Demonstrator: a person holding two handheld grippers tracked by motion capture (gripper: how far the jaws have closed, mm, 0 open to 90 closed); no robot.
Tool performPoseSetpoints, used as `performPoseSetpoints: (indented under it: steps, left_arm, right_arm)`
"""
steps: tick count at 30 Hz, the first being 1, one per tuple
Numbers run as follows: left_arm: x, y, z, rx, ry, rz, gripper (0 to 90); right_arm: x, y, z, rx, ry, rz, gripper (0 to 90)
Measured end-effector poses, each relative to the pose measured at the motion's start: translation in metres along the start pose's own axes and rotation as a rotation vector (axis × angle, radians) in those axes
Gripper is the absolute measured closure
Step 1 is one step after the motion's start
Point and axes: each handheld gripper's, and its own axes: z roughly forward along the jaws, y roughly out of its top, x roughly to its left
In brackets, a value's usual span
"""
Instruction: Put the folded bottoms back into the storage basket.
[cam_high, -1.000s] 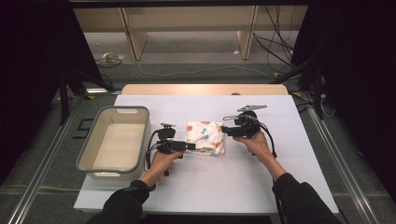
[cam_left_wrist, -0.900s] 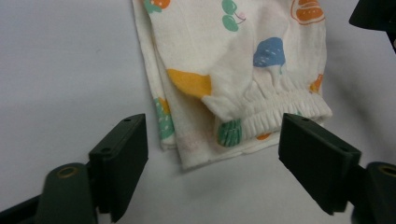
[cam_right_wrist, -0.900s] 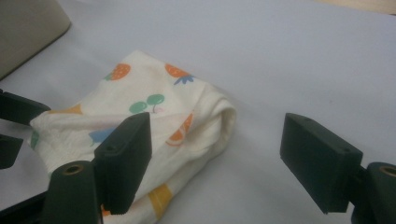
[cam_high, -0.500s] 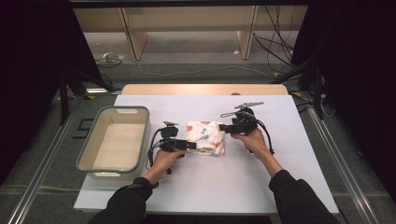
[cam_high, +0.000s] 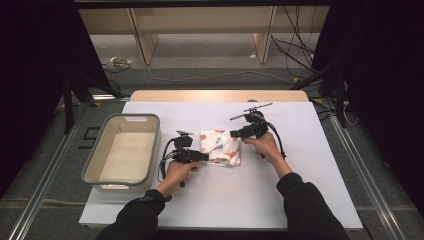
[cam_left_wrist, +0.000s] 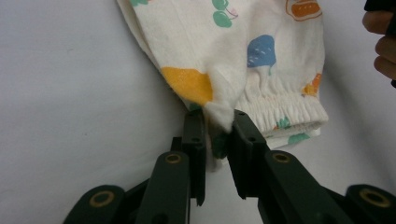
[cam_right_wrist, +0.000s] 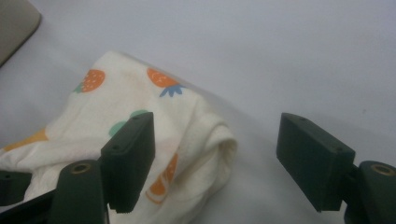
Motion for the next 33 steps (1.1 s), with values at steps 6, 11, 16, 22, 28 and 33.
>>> performPoseSetpoints:
  steps: [6, 11, 16, 22, 28, 33]
  left_arm:
    - [0.000, 0.000, -0.001, 0.001, -0.011, 0.012, 79.2]
    - [0.000, 0.000, -0.001, -0.002, -0.016, 0.014, 79.7]
    - [-0.001, 0.000, -0.002, -0.002, -0.022, 0.023, 80.1]
    - [-0.003, 0.001, -0.006, -0.002, -0.033, 0.033, 80.5]
    - [-0.004, 0.003, -0.013, -0.010, -0.050, 0.043, 80.8]
    - [-0.006, 0.005, -0.025, -0.023, -0.075, 0.054, 80.9]
  right_arm:
    - [0.000, 0.005, 0.013, 0.052, -0.010, 0.012, 36.1]
    - [-0.001, 0.005, 0.018, 0.079, -0.003, 0.032, 45.6]
    - [0.001, 0.004, 0.019, 0.098, 0.024, 0.047, 67.2]
    - [0.008, 0.007, 0.013, 0.086, 0.015, 0.040, 78.3]
    - [0.016, 0.009, 0.001, 0.051, 0.031, 0.027, 80.2]
    - [0.023, 0.012, -0.009, 0.013, 0.042, 0.026, 80.4]
